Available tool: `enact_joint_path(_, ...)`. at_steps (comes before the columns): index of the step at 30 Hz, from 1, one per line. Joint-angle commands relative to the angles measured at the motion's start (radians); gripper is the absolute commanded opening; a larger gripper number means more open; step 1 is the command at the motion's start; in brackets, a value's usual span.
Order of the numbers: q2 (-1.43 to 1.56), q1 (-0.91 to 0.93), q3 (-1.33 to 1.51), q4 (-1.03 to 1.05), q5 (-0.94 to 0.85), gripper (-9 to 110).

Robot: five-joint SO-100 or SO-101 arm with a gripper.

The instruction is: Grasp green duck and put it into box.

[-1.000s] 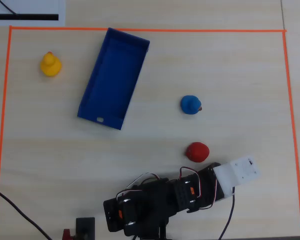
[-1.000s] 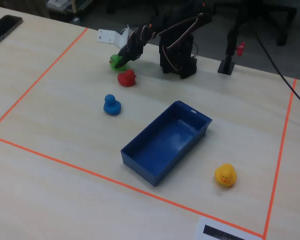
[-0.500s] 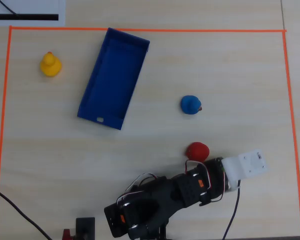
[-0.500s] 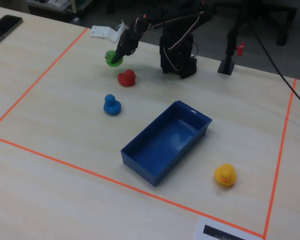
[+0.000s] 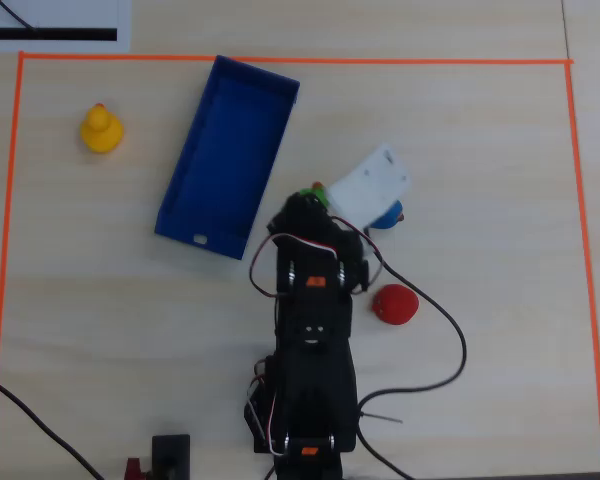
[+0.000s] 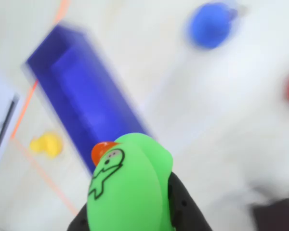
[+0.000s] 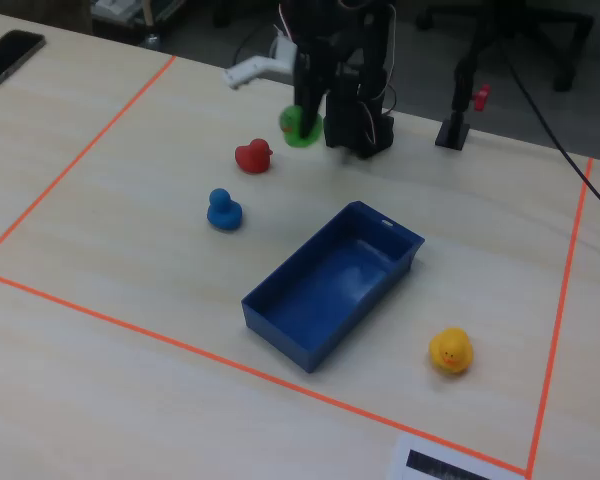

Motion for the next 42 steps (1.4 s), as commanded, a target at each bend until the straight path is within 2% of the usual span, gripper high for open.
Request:
enact_joint_path(1,-0.138,-0.181,-0.044,-0.146,0.08,0)
enact_joint_path(6,-0.302,-0.284,-0.002,-0.333,0.135,2)
enact_joint_path(12,-0.474,-0.279,-0.021,-0.485,0.115,9)
enact_joint_path(14,-0.503,-0.265,-0.006,-0.52,0.104,17)
enact_joint_path(16,-0.518,-0.255,0.021,-0.534,0.058,33)
enact_joint_path(17,-0.517,-0.247,0.04,-0.54,0.041,37)
enact_joint_path(20,-0.469,-0.215,0.092,-0.541,-0.005,37)
enact_joint_path(21,-0.439,-0.204,0.112,-0.535,-0.025,36)
enact_joint_path(23,-0.353,-0.176,0.153,-0.52,-0.063,24)
enact_joint_path(25,-0.233,-0.149,0.195,-0.491,-0.089,4)
enact_joint_path(26,-0.166,-0.133,0.218,-0.471,-0.106,0)
enact_joint_path(36,0.77,-0.072,0.775,-0.337,-0.443,0)
enact_joint_path(42,1.028,-0.029,0.98,-0.179,-0.554,0)
